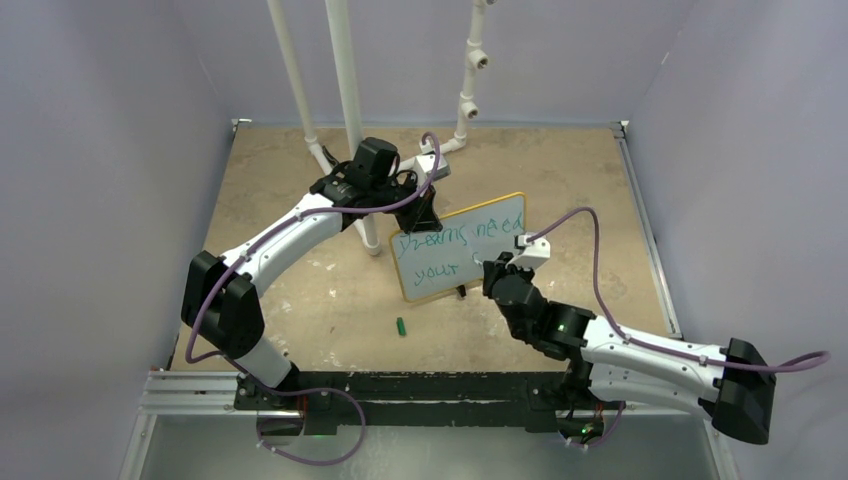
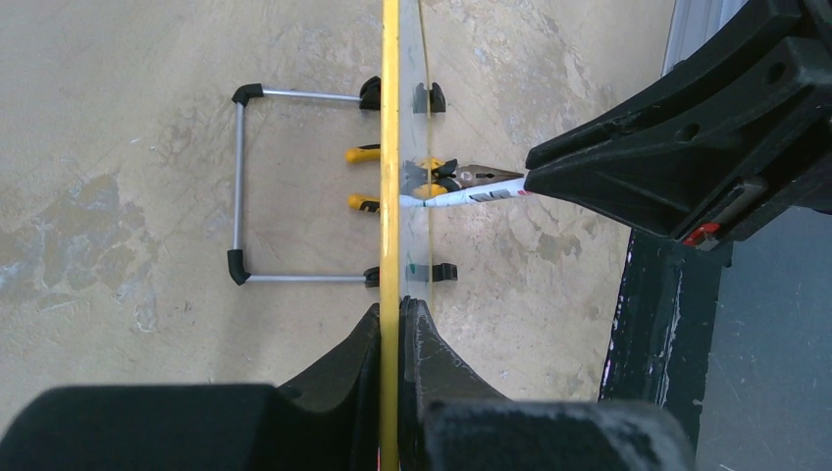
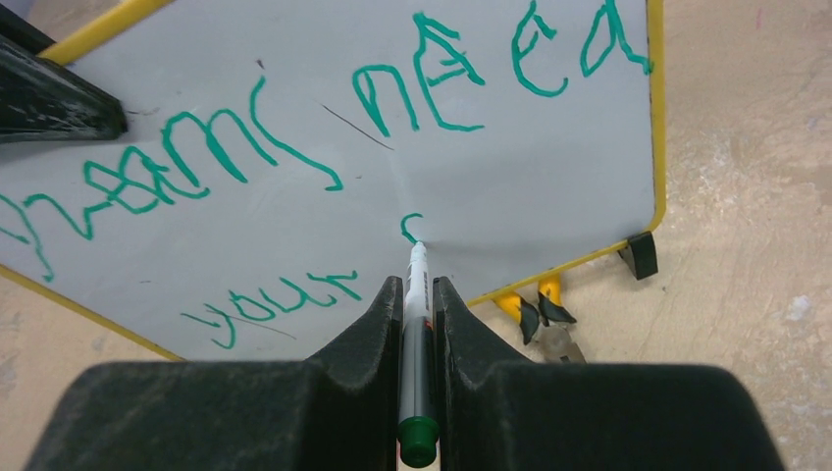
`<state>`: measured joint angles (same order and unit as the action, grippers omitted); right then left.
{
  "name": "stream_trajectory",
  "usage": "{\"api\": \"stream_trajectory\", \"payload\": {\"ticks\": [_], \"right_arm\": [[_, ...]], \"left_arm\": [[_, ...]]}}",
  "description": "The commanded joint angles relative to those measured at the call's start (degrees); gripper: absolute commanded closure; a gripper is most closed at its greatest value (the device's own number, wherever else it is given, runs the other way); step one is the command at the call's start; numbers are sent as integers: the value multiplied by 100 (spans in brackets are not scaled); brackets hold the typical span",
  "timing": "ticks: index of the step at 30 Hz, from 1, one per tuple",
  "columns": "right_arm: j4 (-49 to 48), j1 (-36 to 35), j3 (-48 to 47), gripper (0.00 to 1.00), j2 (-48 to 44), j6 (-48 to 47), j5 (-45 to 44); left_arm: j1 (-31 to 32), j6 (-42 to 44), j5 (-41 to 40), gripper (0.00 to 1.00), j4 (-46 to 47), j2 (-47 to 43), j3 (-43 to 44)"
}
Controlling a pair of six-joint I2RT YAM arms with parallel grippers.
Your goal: Write a sentence on the whiteboard
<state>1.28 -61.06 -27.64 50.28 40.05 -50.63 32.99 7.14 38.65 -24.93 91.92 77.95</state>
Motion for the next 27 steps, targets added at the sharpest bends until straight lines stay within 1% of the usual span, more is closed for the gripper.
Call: {"api": "stream_trajectory", "payload": {"ticks": [1,7,13,22,27], "right_arm": [[141,-3,-94,100,130,293,-426],[206,-3,-93,100,34,402,-625],[-74,-3,-93,100,-129,110,-728],[-813,-3,-9,100,-87,-443,-370],[-883,-3,15,100,-24,-511,-173]], "left_arm": [[-187,183,-211,100,-52,-104,-69],[-179,189,-205,100,-56,-113,-70],[-180,190,-192,100,-56,-110,-70],[-180,192,-192,100,-53,-112,-70],[-181,192,-192,100,-55,-112,-70]]}}
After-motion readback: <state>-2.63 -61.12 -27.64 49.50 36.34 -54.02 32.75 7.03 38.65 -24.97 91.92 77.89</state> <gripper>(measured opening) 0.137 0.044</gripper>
